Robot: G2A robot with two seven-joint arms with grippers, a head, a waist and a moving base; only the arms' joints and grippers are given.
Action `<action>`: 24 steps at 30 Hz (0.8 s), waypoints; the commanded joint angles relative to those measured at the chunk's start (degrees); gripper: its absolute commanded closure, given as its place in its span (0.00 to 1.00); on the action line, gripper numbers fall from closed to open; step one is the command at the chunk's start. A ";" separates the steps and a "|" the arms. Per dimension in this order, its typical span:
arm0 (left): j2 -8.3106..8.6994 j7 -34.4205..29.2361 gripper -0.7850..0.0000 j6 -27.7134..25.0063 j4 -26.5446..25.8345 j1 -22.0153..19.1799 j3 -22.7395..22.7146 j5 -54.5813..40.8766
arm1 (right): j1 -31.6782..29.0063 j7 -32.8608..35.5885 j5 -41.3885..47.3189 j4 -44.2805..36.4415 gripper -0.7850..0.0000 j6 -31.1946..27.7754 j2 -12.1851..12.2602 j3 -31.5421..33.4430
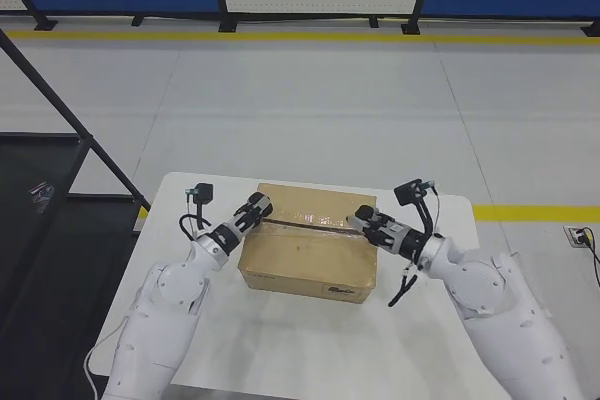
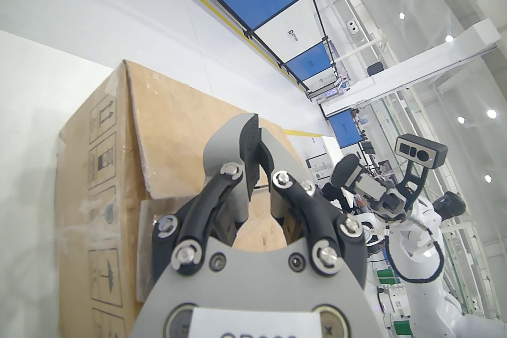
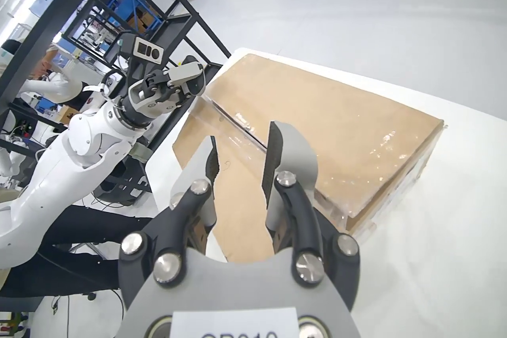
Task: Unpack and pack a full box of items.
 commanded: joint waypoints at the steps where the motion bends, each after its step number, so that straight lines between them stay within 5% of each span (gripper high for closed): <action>1: -0.02 0.02 1.00 -0.19 0.57 -0.23 0.20 -0.34 | 2.97 1.06 1.01 3.57 0.72 1.07 -0.48 -1.64; 11: 0.14 -0.29 1.00 -0.61 2.30 -1.35 0.22 -1.33 | 13.89 6.50 3.01 17.85 0.85 6.60 -3.06 -9.05; 18: 0.32 -1.04 1.00 -0.39 3.54 -1.76 0.06 -2.15 | 16.44 6.14 3.18 22.26 1.00 6.82 -4.08 -11.14; 24: 0.37 -1.89 1.00 -0.19 5.73 -2.59 0.50 -2.34 | 16.95 5.99 3.74 23.35 1.00 5.72 -4.35 -11.25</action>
